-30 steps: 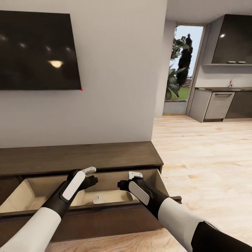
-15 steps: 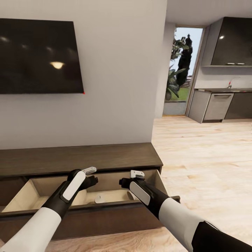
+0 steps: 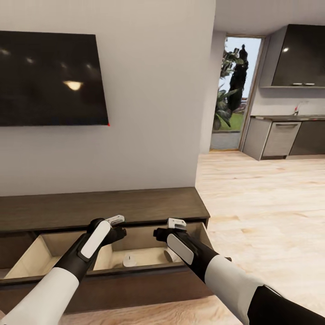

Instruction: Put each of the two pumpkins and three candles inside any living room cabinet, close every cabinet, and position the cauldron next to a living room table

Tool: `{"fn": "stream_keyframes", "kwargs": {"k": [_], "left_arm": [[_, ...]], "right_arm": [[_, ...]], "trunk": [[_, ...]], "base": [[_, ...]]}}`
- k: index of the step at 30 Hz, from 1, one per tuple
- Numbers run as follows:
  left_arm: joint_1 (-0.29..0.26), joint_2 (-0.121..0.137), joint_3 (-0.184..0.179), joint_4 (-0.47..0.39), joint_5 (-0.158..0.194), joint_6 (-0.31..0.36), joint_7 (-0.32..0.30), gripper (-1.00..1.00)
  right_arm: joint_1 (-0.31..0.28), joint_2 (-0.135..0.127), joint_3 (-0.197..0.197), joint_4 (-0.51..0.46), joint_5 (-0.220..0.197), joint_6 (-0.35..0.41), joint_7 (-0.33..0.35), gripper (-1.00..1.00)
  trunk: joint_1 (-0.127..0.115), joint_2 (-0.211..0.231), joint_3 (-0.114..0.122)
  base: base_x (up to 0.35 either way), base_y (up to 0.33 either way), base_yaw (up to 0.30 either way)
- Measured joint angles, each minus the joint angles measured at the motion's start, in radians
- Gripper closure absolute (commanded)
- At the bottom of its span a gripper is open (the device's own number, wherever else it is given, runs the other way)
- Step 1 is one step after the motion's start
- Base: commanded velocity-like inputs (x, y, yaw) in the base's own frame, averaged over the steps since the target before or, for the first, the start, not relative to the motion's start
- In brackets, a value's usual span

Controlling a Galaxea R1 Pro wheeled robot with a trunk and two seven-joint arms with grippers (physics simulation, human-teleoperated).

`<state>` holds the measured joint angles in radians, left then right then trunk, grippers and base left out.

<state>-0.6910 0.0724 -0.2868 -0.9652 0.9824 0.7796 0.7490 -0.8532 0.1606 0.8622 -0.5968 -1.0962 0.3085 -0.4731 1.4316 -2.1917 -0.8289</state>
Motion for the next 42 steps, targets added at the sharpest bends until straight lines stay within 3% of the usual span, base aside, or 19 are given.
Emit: {"fn": "stream_keyframes", "kwargs": {"k": [26,42], "left_arm": [[0.0,0.0,-0.002,0.0,0.0,-0.002,0.001,-1.0],[0.0,0.0,0.007,-0.003,0.0,-0.001,0.002,-1.0]], "right_arm": [[0.0,-0.002,-0.001,0.005,0.0,-0.022,-0.001,-1.0],[0.0,-0.002,-0.001,0.006,-0.001,-0.028,-0.001,-1.0]], "trunk": [[-0.1,0.182,0.085],[-0.1,0.182,0.103]], "base": [[0.0,0.0,-0.004],[0.0,0.0,-0.225]]}}
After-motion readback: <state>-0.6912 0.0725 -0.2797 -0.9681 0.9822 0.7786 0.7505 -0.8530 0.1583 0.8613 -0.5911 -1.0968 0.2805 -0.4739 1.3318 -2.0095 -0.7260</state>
